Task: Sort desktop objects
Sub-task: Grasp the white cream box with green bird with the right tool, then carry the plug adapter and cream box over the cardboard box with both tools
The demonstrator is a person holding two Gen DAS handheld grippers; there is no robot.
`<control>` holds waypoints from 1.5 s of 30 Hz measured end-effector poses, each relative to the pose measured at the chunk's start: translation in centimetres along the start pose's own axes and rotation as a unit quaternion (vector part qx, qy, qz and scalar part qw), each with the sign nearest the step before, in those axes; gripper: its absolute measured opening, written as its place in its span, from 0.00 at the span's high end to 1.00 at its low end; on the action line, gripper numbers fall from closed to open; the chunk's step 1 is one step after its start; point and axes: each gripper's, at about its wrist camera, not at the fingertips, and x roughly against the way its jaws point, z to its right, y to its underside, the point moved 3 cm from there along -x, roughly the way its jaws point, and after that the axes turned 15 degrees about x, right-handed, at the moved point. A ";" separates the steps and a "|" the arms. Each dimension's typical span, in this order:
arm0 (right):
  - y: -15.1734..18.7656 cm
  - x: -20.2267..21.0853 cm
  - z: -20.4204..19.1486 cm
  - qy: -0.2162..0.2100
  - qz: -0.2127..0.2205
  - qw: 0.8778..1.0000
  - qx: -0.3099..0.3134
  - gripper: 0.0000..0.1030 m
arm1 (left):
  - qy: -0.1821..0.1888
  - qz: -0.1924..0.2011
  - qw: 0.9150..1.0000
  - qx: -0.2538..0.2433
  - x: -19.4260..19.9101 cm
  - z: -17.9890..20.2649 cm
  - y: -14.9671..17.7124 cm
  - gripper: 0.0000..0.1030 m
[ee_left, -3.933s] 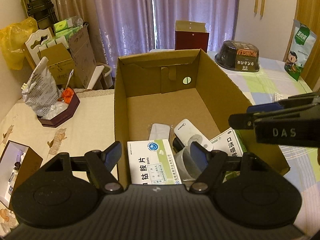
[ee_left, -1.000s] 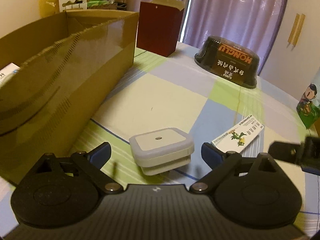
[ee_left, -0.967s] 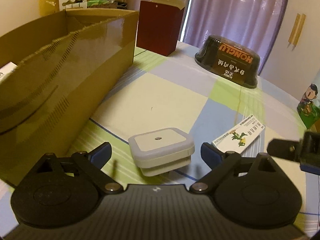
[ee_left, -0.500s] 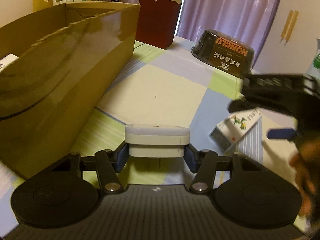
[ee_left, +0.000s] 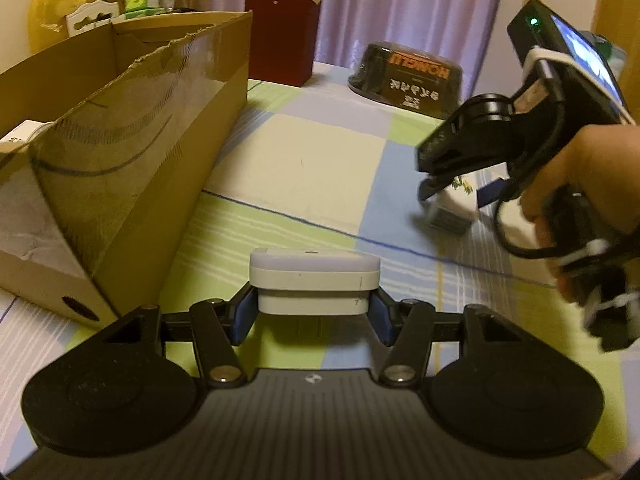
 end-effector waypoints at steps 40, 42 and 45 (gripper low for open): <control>21.7 14.2 -6.0 0.022 -0.002 0.999 0.025 0.64 | 0.005 -0.030 0.995 -0.099 1.7 -0.7 0.7 0.36; 21.7 14.2 -6.1 0.022 -0.002 0.999 0.026 0.64 | 0.004 -0.032 0.994 -0.101 1.6 -0.6 0.8 0.40; 21.8 14.2 -6.0 0.022 -0.002 0.999 0.025 0.64 | 0.005 -0.031 0.994 -0.101 1.7 -0.6 0.7 0.41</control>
